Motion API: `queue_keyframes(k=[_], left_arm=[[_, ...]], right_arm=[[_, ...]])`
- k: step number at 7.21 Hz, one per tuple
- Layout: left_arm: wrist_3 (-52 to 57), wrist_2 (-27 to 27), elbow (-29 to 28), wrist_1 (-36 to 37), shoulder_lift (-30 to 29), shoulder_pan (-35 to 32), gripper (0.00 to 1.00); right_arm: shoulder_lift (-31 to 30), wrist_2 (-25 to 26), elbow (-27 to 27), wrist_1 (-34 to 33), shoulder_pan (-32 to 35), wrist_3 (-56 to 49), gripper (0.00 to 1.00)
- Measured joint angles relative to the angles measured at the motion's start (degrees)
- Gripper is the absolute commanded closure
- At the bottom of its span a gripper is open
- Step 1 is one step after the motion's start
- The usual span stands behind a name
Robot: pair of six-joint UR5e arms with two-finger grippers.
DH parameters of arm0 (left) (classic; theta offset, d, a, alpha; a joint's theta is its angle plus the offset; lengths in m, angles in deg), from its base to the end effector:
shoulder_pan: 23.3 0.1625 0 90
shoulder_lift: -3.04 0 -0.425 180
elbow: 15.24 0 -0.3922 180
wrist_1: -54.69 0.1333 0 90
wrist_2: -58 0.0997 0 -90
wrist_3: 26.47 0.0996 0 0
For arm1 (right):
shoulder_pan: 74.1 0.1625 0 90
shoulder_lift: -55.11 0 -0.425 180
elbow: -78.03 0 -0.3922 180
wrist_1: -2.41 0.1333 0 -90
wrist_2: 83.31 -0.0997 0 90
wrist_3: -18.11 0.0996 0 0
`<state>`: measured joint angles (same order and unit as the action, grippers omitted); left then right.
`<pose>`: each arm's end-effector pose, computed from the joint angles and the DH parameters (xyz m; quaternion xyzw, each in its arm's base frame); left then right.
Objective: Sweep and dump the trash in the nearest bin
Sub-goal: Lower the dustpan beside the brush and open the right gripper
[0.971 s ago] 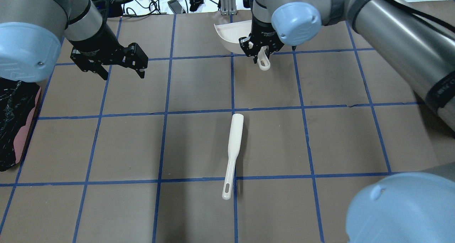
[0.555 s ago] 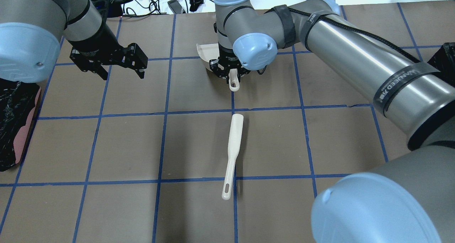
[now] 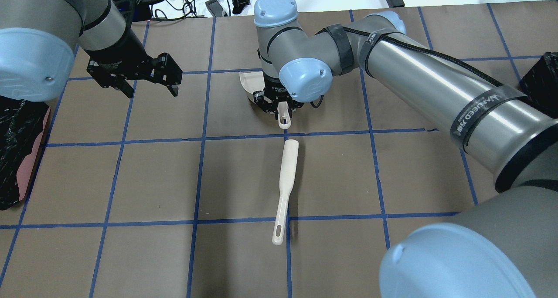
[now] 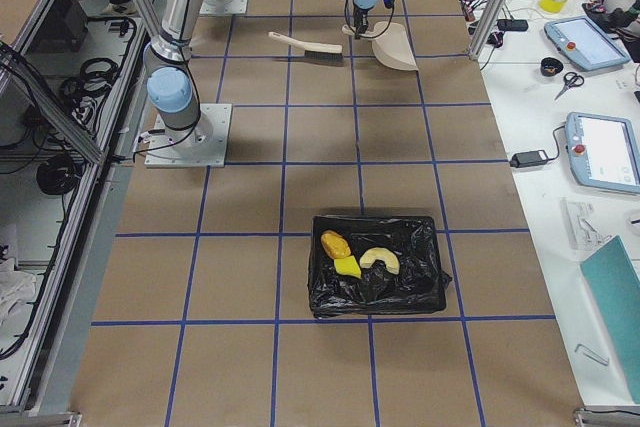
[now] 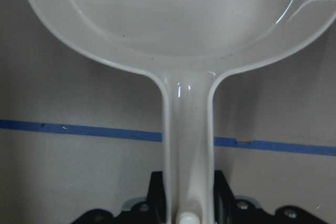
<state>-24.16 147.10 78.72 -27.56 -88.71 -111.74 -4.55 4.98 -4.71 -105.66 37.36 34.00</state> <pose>-0.1210 -0.5099 0.4523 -0.0067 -0.9998 0.0181 0.0072 0.3705 -0.5701 0.2677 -0.0479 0.9978 0.0462 0.0001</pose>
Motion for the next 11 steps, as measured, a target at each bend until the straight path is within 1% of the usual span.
queue_keyframes(k=[2, 3, 6, 7, 8, 9, 10, 11], left_arm=[[0.08, -1.01, -0.10, 0.08, -0.44, -0.11, 0.00], [0.12, -1.87, -0.14, 0.12, -0.71, -0.14, 0.00], [0.80, -2.46, -0.11, 0.16, -0.87, -0.16, 0.00], [2.17, -2.50, -0.07, 0.16, -0.69, -0.16, 0.00], [3.82, -2.46, -0.14, 0.00, -0.14, -0.16, 0.00], [5.16, -2.27, -0.35, -0.63, 0.49, -0.18, 0.00], [5.79, -2.06, -0.44, -1.76, 1.07, -0.20, 0.00], [6.04, -1.96, -0.42, -2.71, 1.41, -0.19, 0.00]], right_arm=[[-2.51, 0.09, -3.36, -0.21, 0.02, -0.31, 1.00], [-2.74, 0.04, -4.00, -0.54, -0.03, -0.53, 1.00], [-1.53, -0.18, -4.25, -3.12, -0.07, -0.53, 1.00], [-1.51, -0.21, -4.23, -3.36, -0.08, -0.43, 0.96], [-1.56, -0.15, -4.20, -3.43, -0.05, -0.26, 0.61], [-1.65, 0.07, -4.19, -3.60, -0.04, -0.12, 0.35], [-1.80, 0.37, -4.19, -4.16, -0.06, 0.03, 0.21], [-1.92, 0.64, -4.18, -4.89, -0.09, 0.20, 0.17]])
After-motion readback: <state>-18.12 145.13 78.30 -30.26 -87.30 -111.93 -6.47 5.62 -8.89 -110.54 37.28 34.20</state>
